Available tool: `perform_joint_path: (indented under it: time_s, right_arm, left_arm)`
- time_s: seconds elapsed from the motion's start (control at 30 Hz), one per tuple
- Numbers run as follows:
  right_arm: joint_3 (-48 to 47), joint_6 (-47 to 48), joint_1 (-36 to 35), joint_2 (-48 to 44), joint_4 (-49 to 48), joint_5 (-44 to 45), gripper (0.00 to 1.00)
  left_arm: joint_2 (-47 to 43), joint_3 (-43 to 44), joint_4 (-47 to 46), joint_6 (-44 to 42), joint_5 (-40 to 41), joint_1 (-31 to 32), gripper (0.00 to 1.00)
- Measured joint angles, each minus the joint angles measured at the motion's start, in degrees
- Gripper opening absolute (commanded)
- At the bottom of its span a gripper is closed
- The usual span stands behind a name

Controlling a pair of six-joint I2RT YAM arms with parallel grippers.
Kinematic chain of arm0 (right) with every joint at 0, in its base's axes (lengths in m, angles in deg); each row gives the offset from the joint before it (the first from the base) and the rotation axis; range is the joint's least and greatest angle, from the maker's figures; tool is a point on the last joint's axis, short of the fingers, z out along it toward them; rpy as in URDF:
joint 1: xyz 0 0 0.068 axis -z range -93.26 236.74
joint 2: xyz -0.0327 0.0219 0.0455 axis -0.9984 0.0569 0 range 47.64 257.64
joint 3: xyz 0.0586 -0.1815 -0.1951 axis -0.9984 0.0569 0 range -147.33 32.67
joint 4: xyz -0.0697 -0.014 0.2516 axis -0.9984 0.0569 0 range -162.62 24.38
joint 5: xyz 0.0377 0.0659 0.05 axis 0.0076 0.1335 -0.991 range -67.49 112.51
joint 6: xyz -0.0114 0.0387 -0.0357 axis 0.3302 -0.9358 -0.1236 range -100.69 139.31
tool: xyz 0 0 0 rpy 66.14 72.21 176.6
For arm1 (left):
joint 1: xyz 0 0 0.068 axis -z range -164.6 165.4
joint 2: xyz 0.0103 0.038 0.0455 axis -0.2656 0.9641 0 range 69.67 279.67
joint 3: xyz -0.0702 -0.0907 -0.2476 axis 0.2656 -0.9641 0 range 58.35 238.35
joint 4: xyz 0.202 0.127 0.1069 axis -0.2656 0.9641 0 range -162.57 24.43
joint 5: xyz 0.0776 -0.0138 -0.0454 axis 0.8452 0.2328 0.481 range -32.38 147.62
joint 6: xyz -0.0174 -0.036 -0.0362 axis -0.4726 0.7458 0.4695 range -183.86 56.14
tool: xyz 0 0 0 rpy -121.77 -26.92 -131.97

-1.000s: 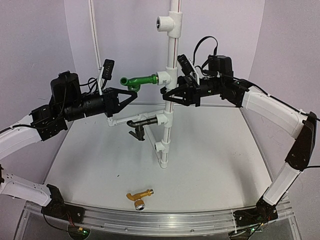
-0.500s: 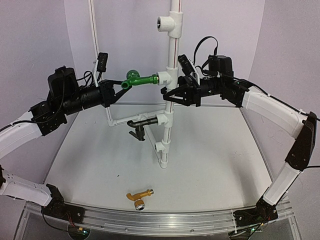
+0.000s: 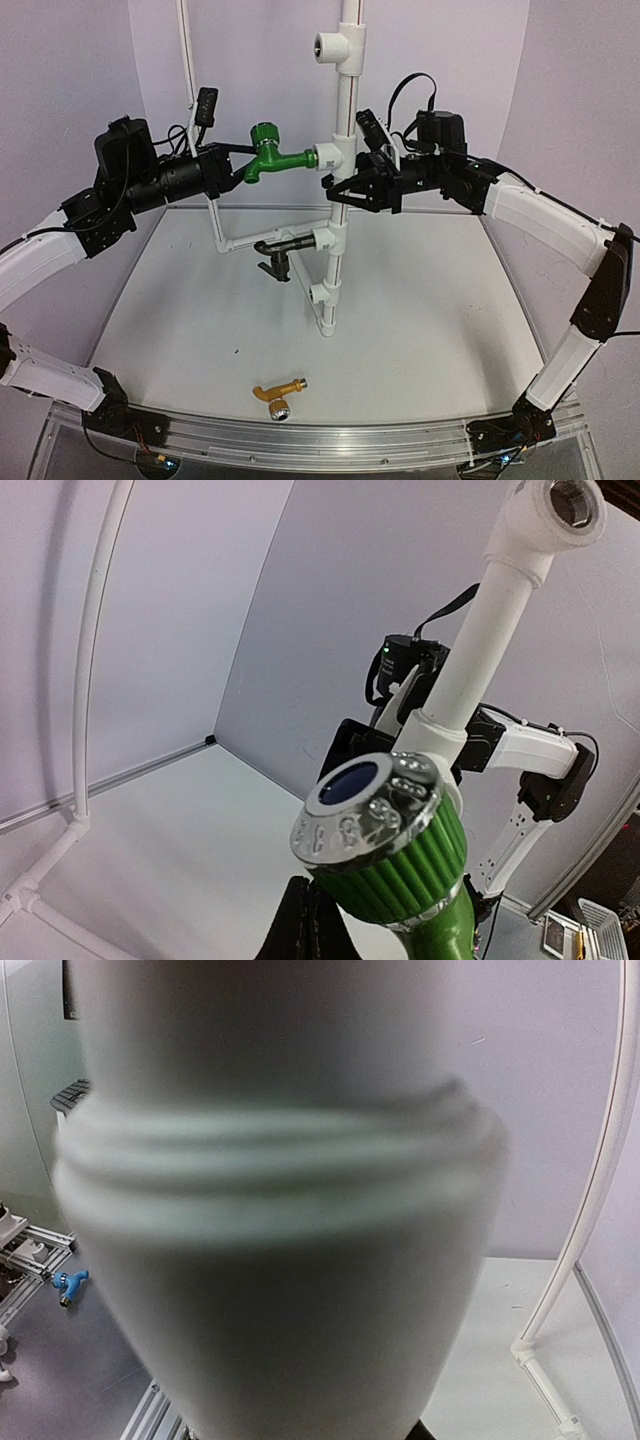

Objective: Install the water faucets

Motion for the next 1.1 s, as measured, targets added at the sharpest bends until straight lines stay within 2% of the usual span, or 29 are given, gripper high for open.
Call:
perform_joint_path:
  time_s: [0.33, 0.63, 0.83, 1.1]
  right_arm:
    - [0.0, 0.1, 0.0, 0.0, 0.0, 0.0, 0.0]
    - [0.0, 0.1, 0.0, 0.0, -0.1, 0.0, 0.0]
    - [0.0, 0.0, 0.0, 0.2, -0.3, -0.1, 0.0]
    - [-0.4, 0.2, 0.1, 0.6, -0.4, -1.0, 0.0]
  left_arm:
    - [1.1, 7.3, 1.3, -2.0, -3.7, 0.0, 0.0]
    - [1.6, 8.3, 2.7, -3.2, -10.1, 0.1, 0.0]
    - [1.7, 8.6, 5.7, -6.8, -11.5, 3.8, 0.0]
    - [1.4, 9.3, 8.4, -10.6, -9.2, 7.3, 0.0]
